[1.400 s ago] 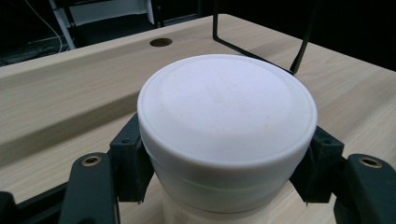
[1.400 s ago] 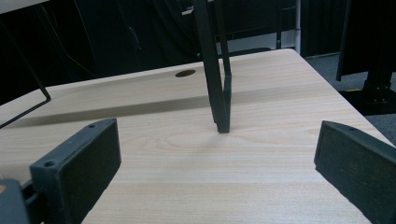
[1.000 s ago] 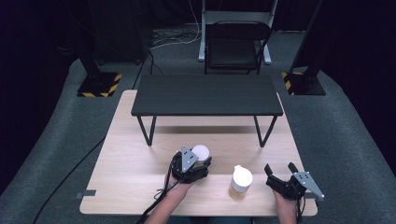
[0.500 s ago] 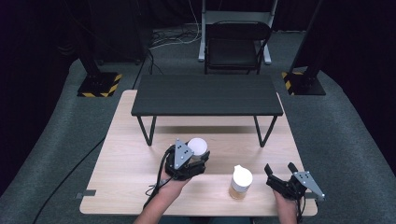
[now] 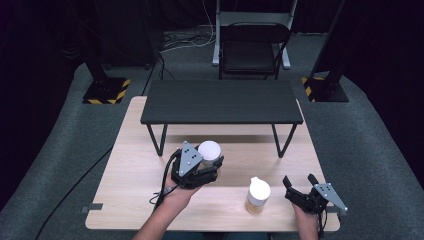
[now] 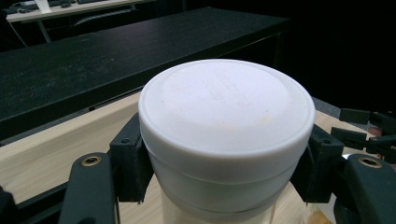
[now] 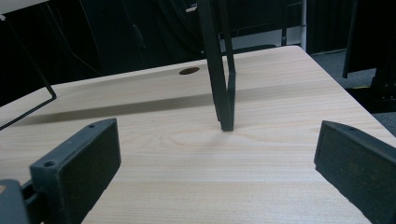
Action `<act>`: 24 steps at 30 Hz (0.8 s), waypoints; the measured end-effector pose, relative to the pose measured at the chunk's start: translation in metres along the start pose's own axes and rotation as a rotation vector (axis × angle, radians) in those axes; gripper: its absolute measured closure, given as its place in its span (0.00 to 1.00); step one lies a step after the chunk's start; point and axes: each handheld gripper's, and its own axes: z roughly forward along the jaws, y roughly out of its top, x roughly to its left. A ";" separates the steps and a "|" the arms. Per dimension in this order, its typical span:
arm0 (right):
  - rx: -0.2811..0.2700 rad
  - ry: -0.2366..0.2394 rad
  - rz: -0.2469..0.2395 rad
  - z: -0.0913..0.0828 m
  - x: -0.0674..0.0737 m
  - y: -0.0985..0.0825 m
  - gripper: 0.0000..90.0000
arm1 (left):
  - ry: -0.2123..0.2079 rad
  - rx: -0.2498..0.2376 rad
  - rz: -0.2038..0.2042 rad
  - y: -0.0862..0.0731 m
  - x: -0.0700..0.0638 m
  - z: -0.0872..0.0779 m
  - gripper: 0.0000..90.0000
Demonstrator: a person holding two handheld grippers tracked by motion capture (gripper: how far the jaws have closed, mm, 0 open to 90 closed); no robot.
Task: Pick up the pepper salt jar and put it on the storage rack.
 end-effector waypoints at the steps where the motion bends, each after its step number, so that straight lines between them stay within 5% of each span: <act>1: -0.001 0.000 0.002 0.000 0.000 0.000 0.00 | 0.000 0.000 0.000 0.000 0.000 0.000 0.37; 24: -0.002 0.005 0.014 0.000 -0.002 0.000 0.00 | 0.026 -0.027 -0.022 0.037 0.006 0.008 0.37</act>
